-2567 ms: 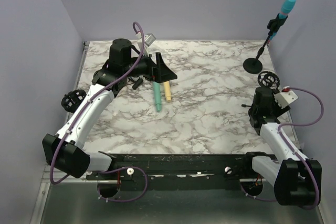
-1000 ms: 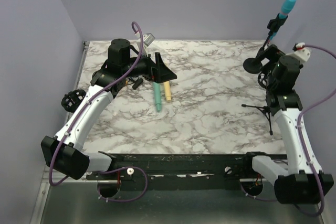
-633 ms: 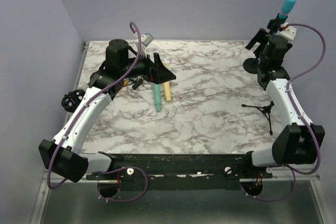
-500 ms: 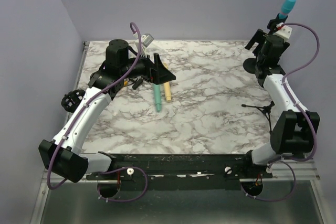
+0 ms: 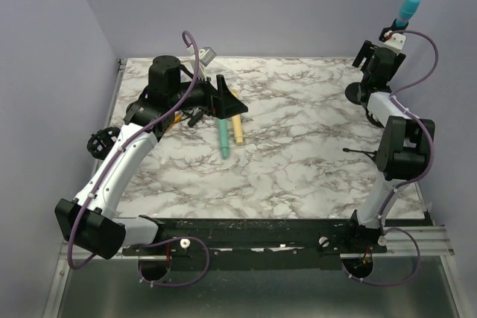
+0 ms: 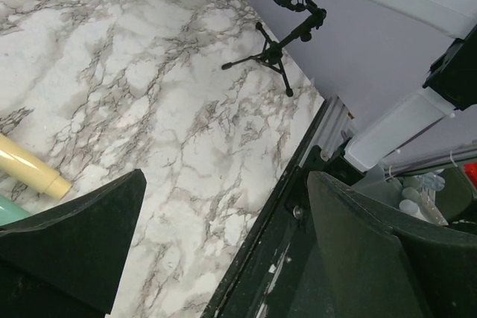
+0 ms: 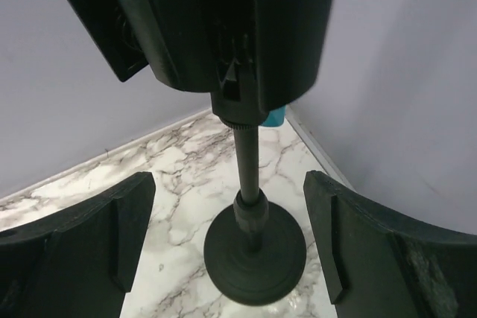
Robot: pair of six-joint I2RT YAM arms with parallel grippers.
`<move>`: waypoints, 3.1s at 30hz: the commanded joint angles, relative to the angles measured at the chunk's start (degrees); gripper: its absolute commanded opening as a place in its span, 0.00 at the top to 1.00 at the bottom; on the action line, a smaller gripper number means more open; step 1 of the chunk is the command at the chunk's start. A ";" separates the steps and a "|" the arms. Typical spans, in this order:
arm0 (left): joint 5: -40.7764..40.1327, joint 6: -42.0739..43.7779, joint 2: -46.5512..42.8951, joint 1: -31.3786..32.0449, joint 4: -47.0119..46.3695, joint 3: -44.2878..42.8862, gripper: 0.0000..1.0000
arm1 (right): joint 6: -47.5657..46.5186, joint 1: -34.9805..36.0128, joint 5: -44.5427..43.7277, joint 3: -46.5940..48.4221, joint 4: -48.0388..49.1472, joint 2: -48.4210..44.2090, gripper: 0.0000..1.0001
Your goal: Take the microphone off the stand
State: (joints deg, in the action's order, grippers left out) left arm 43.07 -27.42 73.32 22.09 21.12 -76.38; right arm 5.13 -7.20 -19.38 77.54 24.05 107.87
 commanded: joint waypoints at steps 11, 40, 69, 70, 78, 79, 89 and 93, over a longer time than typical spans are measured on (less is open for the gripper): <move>1.77 -1.34 0.50 -2.65 -2.31 0.11 0.06 | -6.27 -0.61 -0.13 7.78 13.42 11.58 0.33; 2.81 -2.64 1.45 -3.34 -3.70 0.80 0.06 | -4.53 6.32 10.81 3.15 12.78 8.72 0.99; 2.99 -3.17 1.74 -3.37 -4.38 1.32 0.06 | 8.16 45.67 1.48 -37.65 -4.40 -32.30 0.99; 2.75 -3.07 1.74 -3.37 -4.32 1.34 0.06 | 8.75 46.80 0.90 -38.55 -5.21 -33.48 0.99; 1.50 -2.29 2.61 -3.37 -3.63 1.36 0.06 | 10.23 58.12 -7.88 -41.76 -10.04 -38.48 0.99; 1.30 -2.21 2.75 -3.36 -3.51 1.39 0.06 | 10.09 59.27 -9.14 -42.07 -10.16 -38.66 0.99; 0.09 -1.43 3.80 -3.37 -2.94 1.34 0.06 | 10.16 64.40 -11.72 -42.58 -13.00 -40.01 0.67; 0.24 -1.41 3.77 -3.36 -2.89 1.23 0.06 | 11.42 64.55 -11.63 -42.86 -15.42 -41.95 0.44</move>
State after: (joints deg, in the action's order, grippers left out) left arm 44.14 -29.89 77.06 19.11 18.41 -75.50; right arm 13.21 56.71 -31.55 36.80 17.82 66.96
